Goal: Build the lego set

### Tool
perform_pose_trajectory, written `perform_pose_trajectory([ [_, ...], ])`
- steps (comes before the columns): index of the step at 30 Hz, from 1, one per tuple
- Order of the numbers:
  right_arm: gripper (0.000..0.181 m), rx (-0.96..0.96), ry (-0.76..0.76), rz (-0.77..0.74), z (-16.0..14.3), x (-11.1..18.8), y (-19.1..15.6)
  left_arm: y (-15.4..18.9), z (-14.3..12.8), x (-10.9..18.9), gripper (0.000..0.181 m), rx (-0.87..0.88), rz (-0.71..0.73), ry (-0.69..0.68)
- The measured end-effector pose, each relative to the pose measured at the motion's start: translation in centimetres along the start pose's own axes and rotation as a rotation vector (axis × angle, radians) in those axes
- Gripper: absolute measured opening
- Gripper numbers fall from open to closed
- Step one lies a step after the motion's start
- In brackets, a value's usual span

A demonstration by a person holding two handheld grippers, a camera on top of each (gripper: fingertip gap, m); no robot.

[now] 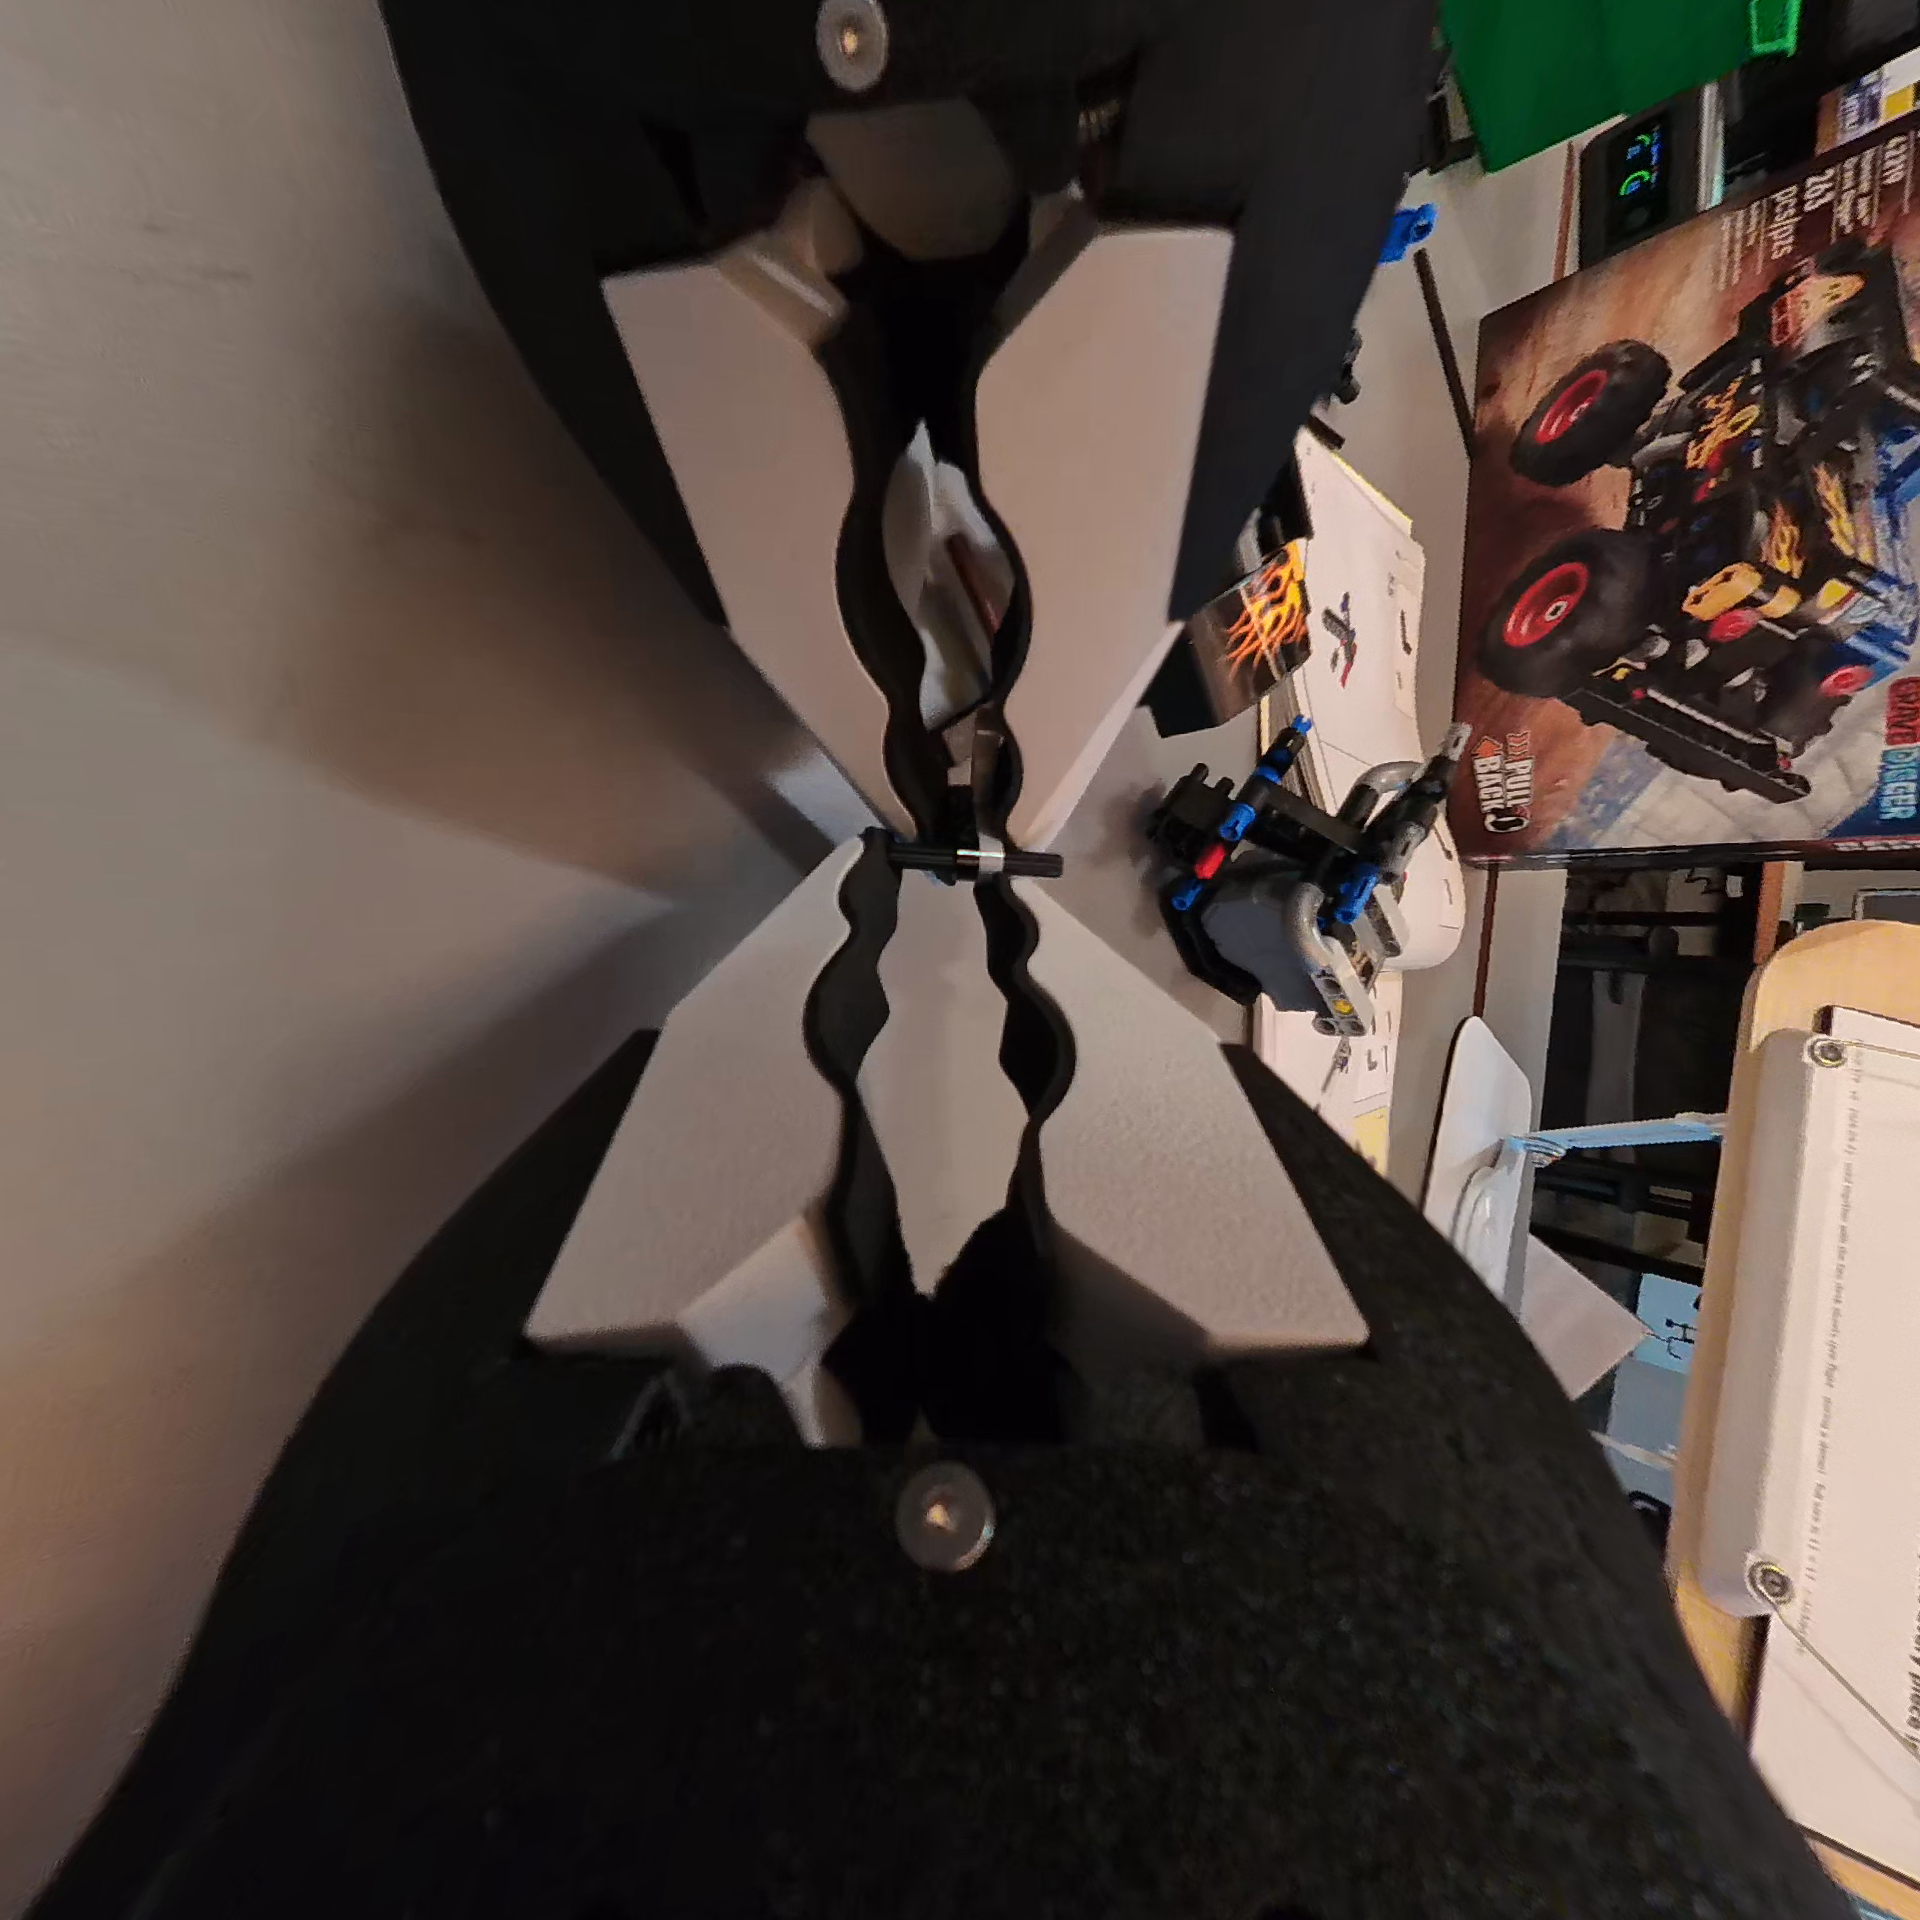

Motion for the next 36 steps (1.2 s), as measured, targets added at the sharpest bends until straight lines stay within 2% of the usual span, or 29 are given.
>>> perform_pose_trajectory([
  [3, 0.017, 0.011, 0.02, -0.027, -0.1, 0.2, 0.2, -0.6, 0.0, 0.2, 0.006, 0.038, -0.002, 0.038],
  [6, 0.018, -0.041, 0.126, -0.006, 0.0, 1.3, 0.8, -1.4, 0.2, 1.0, 0.008, 0.078, -0.01, 0.151],
  [12, 0.018, -0.159, 0.305, 0.082, -0.4, 2.1, 1.5, -2.0, -0.6, 1.9, 0.004, 0.244, -0.16, 0.293],
  [18, 0.019, -0.274, 0.368, 0.153, -0.4, 2.1, 1.7, -2.0, -0.6, 2.0, 0.005, 0.254, -0.157, 0.31],
  [23, 0.019, -0.355, 0.422, 0.182, -0.3, 2.0, 2.1, -2.6, -0.5, 2.3, 0.005, 0.332, -0.175, 0.36],
  [29, 0.019, -0.349, 0.37, 0.183, -0.3, 1.8, 1.9, -2.4, -0.6, 2.2, 0.005, 0.328, -0.193, 0.372],
  [36, 0.023, -0.229, 0.17, 0.105, -0.5, 0.3, 0.9, -1.1, -0.9, 1.2, 0.005, 0.115, -0.122, 0.205],
])
Point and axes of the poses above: each gripper's, where its closed fingertips meet, x back along the fingers, z out of its top, y = z × x across the jaws, the point moved 6 cm from there along x, back along the fingers, and after that the axes turned 4 degrees about -x, right-handed, at the moved point
